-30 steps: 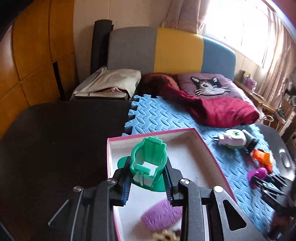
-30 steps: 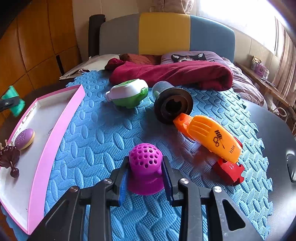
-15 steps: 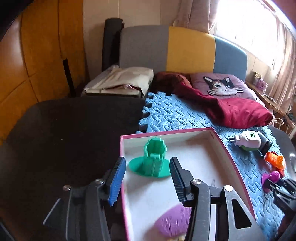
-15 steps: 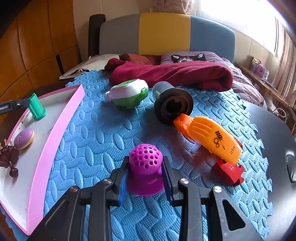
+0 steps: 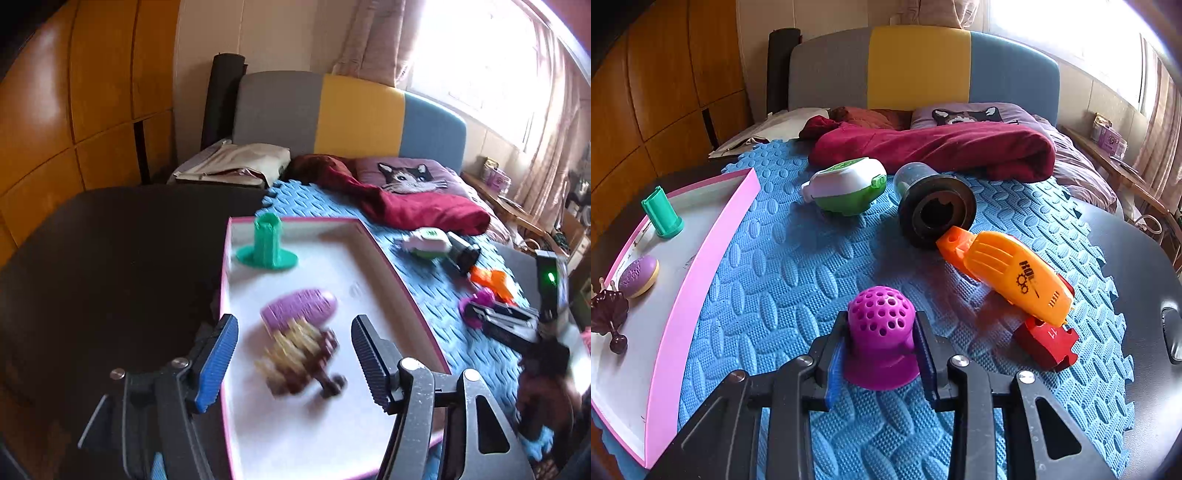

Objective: Organize rigid objects
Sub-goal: 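Release the green toy in the tray and withdraw the left gripper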

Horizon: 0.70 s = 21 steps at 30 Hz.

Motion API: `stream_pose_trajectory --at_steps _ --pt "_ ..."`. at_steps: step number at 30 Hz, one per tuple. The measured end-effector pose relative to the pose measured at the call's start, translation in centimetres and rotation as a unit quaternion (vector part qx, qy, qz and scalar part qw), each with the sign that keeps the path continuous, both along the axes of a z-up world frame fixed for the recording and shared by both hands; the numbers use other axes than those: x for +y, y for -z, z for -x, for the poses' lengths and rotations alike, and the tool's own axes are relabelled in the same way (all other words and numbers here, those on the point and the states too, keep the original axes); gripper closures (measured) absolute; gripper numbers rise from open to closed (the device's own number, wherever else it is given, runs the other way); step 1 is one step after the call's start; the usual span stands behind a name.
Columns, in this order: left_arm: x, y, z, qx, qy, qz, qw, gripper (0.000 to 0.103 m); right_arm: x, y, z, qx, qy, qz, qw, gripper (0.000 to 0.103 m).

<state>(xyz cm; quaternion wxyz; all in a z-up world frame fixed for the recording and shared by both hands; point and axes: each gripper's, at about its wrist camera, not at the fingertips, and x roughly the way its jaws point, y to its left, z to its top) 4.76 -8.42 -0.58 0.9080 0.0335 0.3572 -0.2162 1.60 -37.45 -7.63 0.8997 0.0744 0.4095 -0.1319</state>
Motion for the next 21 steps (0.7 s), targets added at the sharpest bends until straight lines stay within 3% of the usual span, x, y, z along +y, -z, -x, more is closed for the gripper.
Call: stream_pose_trajectory --at_steps 5,13,15,21 --pt "0.0 0.4 1.5 0.008 0.006 0.001 0.9999 0.036 0.2 0.0 0.0 0.001 -0.003 0.002 1.0 0.062" --pt "1.0 0.3 1.9 0.015 0.003 0.015 0.9998 0.036 -0.1 -0.1 0.0 -0.008 0.01 -0.019 1.0 0.062" --pt "1.1 0.4 1.9 0.016 0.0 0.017 0.9997 0.031 -0.3 -0.1 0.0 -0.01 0.013 -0.019 1.0 0.062" --pt "1.3 0.4 2.0 0.015 -0.015 0.01 0.9997 0.028 0.3 0.0 -0.5 0.001 0.02 0.007 1.0 0.064"
